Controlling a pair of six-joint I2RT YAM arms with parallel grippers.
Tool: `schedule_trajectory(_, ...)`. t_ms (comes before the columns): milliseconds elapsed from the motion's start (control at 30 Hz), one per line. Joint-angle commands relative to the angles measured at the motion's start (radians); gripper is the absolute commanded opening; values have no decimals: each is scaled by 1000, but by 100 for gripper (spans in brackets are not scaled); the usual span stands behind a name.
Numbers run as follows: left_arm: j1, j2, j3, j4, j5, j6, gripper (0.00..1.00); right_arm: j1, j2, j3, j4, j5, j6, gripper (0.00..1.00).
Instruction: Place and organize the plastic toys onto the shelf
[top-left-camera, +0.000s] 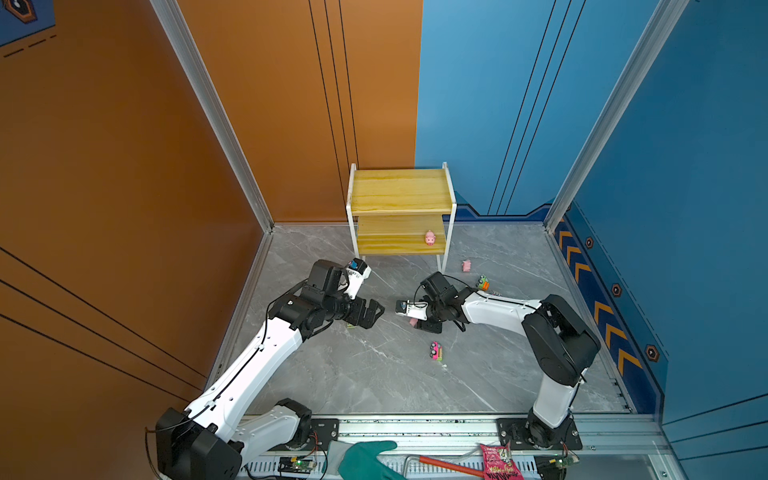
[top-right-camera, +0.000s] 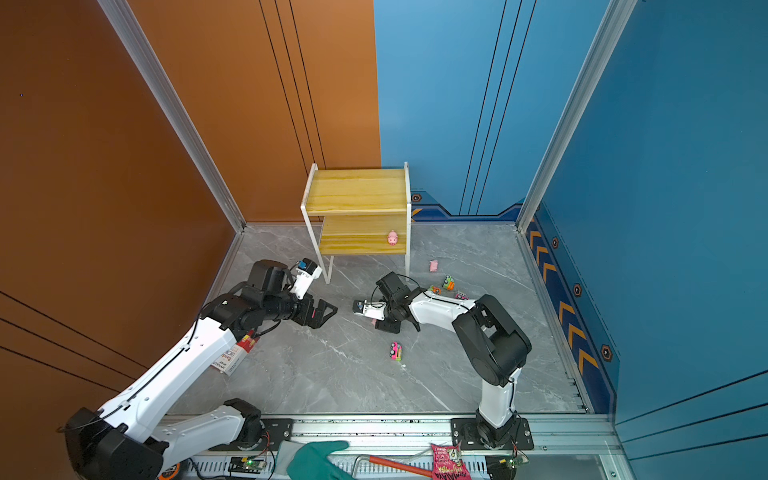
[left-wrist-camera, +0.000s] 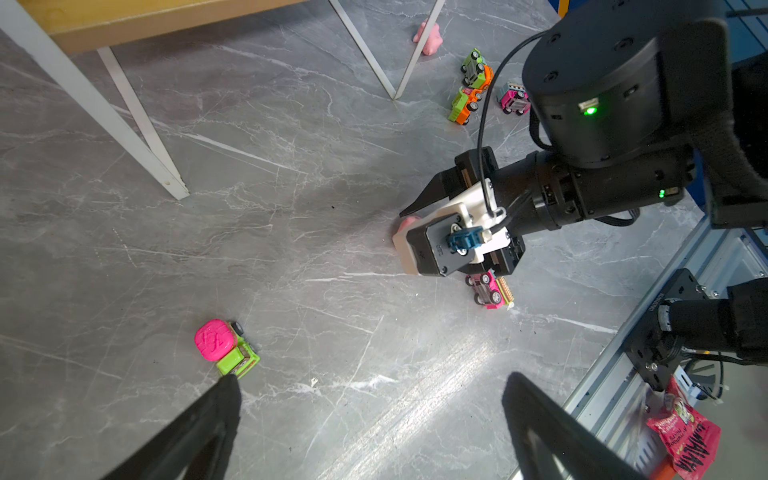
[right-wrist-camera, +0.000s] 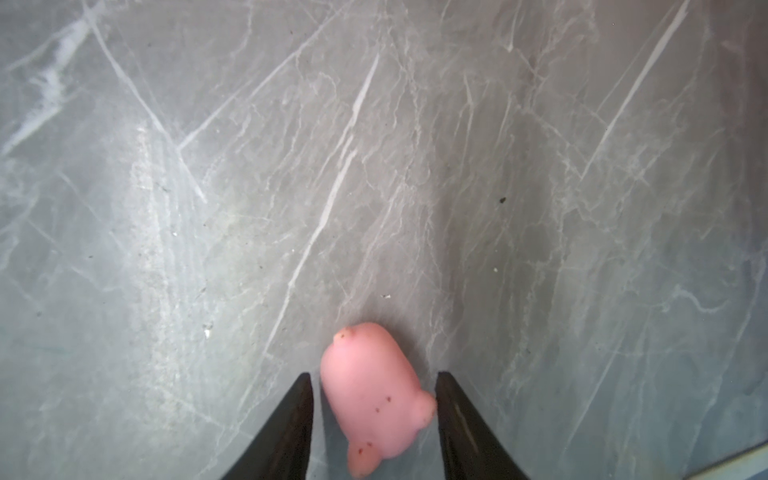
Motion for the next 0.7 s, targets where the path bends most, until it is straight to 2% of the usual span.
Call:
schedule_trajectory(0, 13, -13, -8, 7, 31, 4, 100, 8, 15, 27, -57, 10, -7, 42)
schedule_trajectory(167, 21, -18, -9, 10, 35, -3, 100, 8, 11, 26, -67, 17, 17, 31)
schedule_trajectory(333, 32, -25, -13, 20, 35, -13, 100, 42, 1, 24, -70, 73, 80, 26)
schedule_trajectory(500, 44, -22, -12, 28, 38, -26, 99, 49, -16, 23, -76, 47, 195, 26)
schedule_trajectory(667, 53, -28, -14, 34, 28, -33, 99, 64, -9, 27, -51, 88, 348, 24)
